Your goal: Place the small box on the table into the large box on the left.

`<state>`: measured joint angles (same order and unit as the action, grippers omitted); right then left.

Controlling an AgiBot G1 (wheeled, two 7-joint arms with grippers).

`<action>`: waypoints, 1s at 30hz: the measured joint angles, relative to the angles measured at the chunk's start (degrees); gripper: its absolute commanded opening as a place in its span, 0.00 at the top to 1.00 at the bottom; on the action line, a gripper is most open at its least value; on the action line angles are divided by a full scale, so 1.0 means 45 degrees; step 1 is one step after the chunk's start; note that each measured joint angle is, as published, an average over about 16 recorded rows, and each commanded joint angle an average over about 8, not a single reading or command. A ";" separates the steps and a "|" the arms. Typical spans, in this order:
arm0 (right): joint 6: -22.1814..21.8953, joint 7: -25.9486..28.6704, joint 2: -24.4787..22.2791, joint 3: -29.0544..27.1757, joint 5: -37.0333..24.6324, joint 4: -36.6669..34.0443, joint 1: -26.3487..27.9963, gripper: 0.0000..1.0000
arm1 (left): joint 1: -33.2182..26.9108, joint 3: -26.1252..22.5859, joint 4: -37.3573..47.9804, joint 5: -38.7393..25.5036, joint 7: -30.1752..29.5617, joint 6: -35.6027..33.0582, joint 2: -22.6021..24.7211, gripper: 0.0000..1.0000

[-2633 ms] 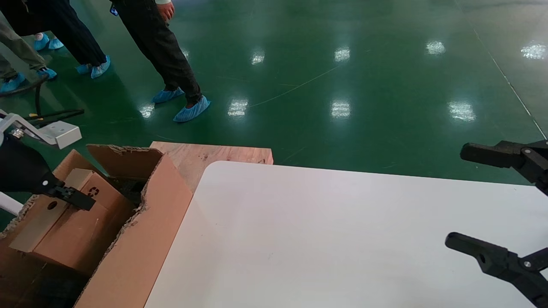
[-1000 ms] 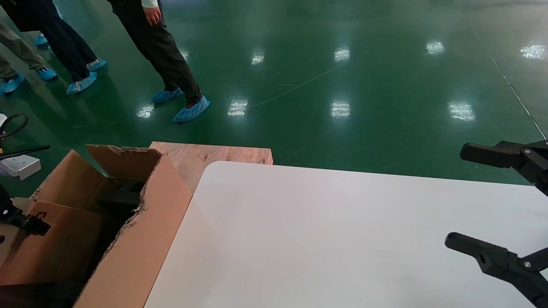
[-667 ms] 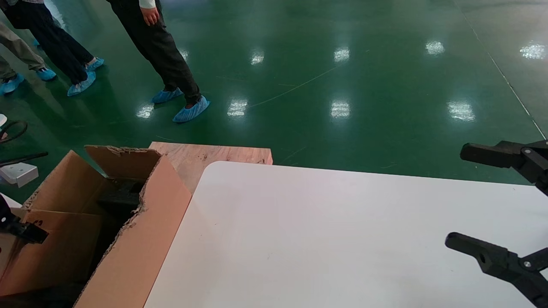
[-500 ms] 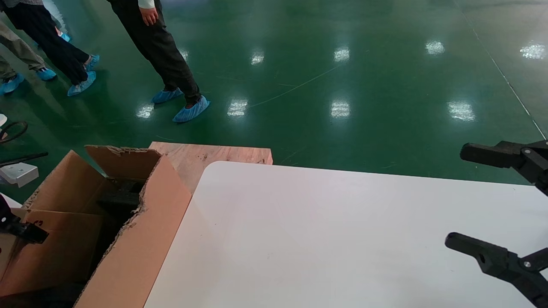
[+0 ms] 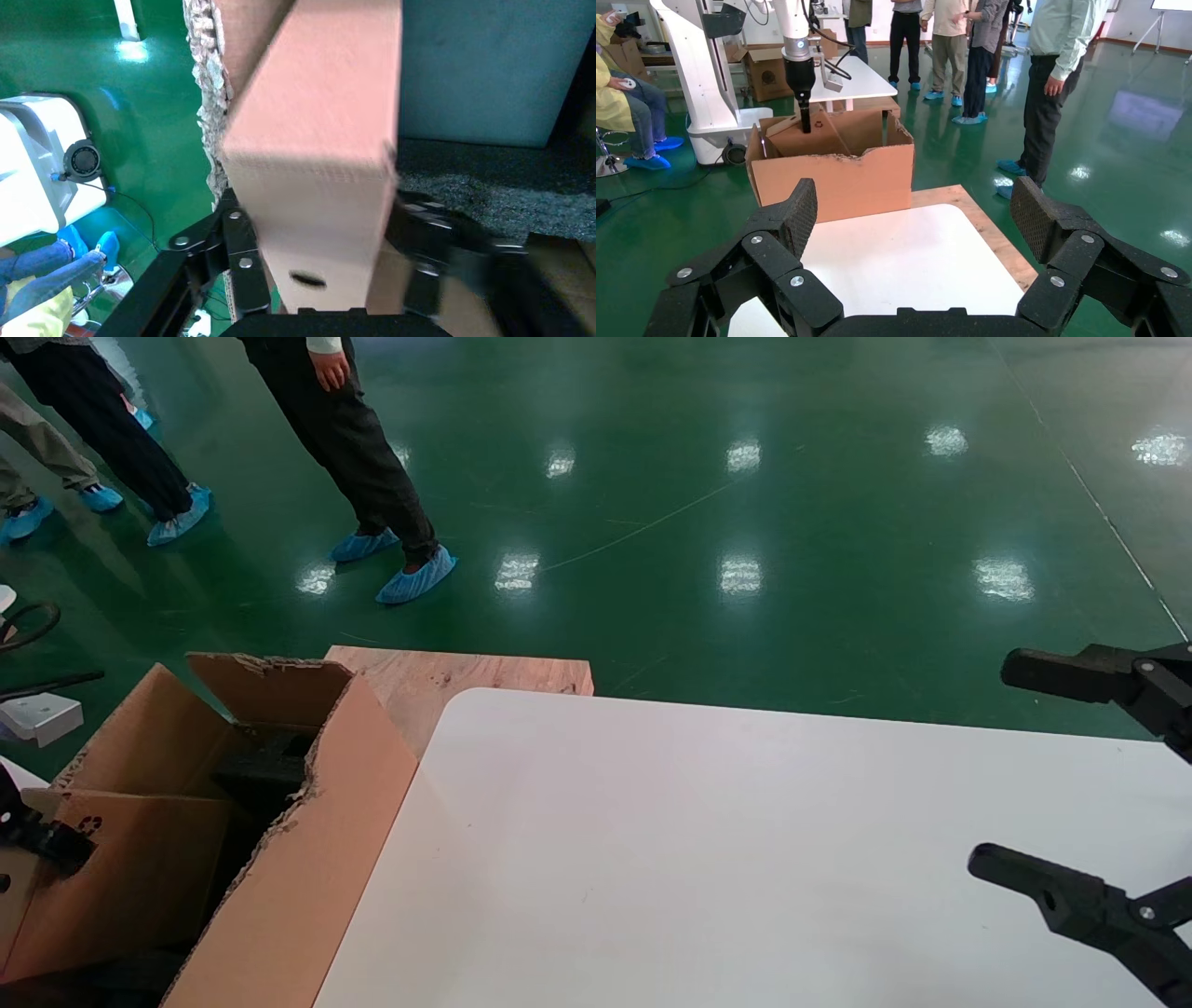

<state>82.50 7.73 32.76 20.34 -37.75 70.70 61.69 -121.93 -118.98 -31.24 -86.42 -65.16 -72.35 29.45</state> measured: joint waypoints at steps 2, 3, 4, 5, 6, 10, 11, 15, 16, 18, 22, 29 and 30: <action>0.0000 0.0000 0.0000 0.0000 0.0000 0.0000 0.0000 0.00 | -0.0005 -0.0003 -0.0008 -0.0007 -0.0002 0.0004 -0.0002 0.00; 0.0000 0.0000 0.0000 0.0000 0.0000 0.0000 0.0000 0.00 | -0.0007 -0.0004 -0.0012 -0.0010 -0.0002 0.0007 -0.0002 0.00; 0.0000 0.0000 0.0000 0.0000 0.0000 0.0000 0.0000 0.00 | -0.0009 -0.0005 -0.0015 -0.0013 -0.0003 0.0010 -0.0002 0.00; 0.0000 0.0000 0.0000 0.0000 0.0000 0.0000 0.0000 0.00 | -0.0011 -0.0006 -0.0018 -0.0015 -0.0003 0.0013 -0.0003 0.00; 0.0000 0.0000 0.0000 0.0000 0.0000 0.0000 0.0000 0.00 | -0.0014 -0.0007 -0.0022 -0.0016 -0.0003 0.0017 -0.0002 0.00; 0.0000 0.0000 0.0000 0.0000 0.0000 0.0000 0.0000 0.00 | -0.0051 0.0004 -0.0075 -0.0027 0.0034 0.0044 0.0019 0.00; 0.0000 0.0000 0.0000 0.0000 0.0000 0.0000 0.0000 0.00 | -0.0074 0.0013 -0.0108 -0.0028 0.0057 0.0055 0.0030 0.00; 0.0000 0.0000 0.0000 0.0000 0.0000 0.0000 0.0000 0.00 | -0.0233 0.0093 -0.0364 -0.0003 0.0217 0.0129 0.0098 0.00; 0.0000 -0.0001 0.0000 0.0000 0.0000 0.0000 0.0000 0.00 | -0.0292 0.0126 -0.0465 0.0013 0.0272 0.0155 0.0120 0.00; 0.0000 -0.0001 0.0000 0.0000 0.0000 0.0000 0.0000 0.00 | -0.0441 0.0216 -0.0732 0.0061 0.0404 0.0224 0.0178 0.00; 0.0000 -0.0001 0.0000 0.0000 0.0000 0.0000 0.0000 0.00 | -0.0844 0.0474 -0.1504 0.0204 0.0701 0.0419 0.0347 0.00; 0.0000 -0.0001 0.0000 0.0000 0.0000 0.0000 0.0000 0.00 | -0.1693 0.1111 -0.3478 0.0617 0.1023 0.0895 0.0810 0.00; 0.0000 -0.0001 0.0000 0.0000 0.0000 0.0000 0.0000 0.00 | -0.1798 0.1206 -0.3780 0.0690 0.1029 0.0967 0.0890 0.00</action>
<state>82.51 7.73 32.76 20.34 -37.75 70.70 61.69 -130.02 -113.55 -48.25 -83.32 -60.53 -67.99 33.46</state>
